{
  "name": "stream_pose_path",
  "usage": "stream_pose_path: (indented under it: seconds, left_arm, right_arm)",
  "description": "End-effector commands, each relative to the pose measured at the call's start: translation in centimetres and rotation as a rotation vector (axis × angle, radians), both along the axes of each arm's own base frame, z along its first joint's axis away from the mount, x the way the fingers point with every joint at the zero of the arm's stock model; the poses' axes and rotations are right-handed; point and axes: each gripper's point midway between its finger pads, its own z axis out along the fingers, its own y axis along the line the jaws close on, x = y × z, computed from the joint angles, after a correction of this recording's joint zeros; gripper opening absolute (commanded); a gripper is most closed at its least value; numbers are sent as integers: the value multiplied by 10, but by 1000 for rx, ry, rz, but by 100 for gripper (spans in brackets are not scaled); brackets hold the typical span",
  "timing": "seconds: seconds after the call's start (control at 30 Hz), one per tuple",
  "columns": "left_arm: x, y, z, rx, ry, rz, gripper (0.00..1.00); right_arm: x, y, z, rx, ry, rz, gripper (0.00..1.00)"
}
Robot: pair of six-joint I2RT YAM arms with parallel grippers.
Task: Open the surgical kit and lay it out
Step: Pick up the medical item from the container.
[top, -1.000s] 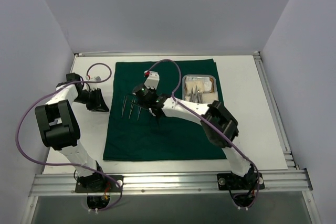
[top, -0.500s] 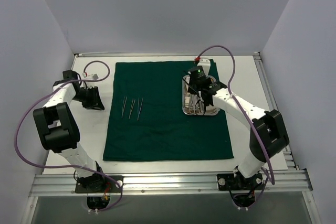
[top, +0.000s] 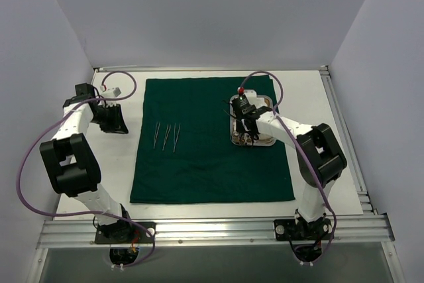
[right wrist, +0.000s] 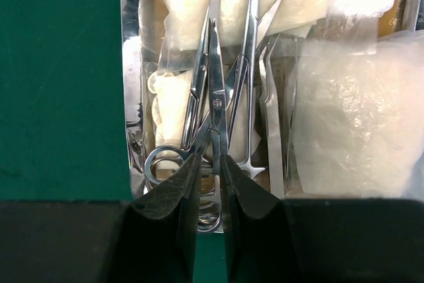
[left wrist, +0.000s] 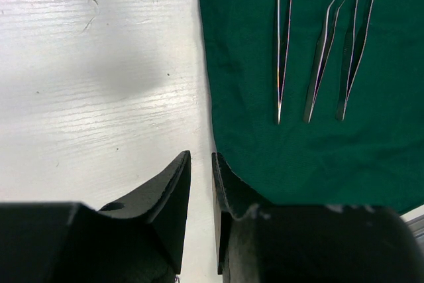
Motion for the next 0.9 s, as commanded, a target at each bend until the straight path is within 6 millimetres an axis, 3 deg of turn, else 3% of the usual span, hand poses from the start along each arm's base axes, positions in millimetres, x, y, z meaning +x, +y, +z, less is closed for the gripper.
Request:
stream_pose_path:
  seconds: [0.0, 0.4, 0.87]
  left_arm:
    - [5, 0, 10, -12, -28, -8, 29]
    - [5, -4, 7, -40, -15, -15, 29]
    - [4, -5, 3, -55, -2, -21, 29]
  right_arm:
    - [6, -12, -1, -33, -3, -30, 14]
    - [11, -18, -25, -19, 44, -30, 15]
    - [6, -11, -37, 26, 76, -3, 16]
